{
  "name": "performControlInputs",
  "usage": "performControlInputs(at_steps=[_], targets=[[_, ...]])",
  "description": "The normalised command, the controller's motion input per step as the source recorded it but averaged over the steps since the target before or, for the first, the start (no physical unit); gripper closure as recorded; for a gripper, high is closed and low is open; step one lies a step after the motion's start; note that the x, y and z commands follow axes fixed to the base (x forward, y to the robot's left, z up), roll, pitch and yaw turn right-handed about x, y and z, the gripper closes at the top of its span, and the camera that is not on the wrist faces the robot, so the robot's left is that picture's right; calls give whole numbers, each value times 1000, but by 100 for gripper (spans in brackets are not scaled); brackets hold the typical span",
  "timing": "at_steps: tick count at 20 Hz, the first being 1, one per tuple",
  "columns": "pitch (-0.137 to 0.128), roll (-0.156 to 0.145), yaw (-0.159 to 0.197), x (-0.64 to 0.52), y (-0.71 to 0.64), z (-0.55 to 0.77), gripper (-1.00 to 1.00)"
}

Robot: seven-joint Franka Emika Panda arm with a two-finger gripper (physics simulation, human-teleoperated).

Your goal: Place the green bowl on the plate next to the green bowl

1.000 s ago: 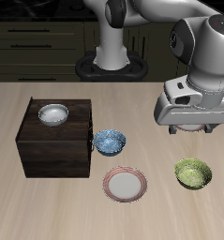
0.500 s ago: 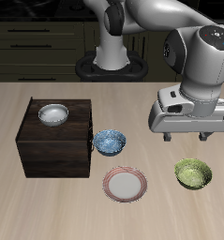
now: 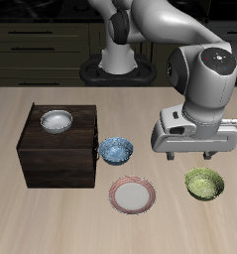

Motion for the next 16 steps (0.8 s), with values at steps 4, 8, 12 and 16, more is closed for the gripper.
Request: performControlInputs(at_steps=[4,8,12,16], targets=[[6,20,12,-89,66,-169,-100],[17,12,18,-43,118,-256,-100],[24,18,9,32,46,-259,-100],[42,-23,2,70,-35,-283,-100]])
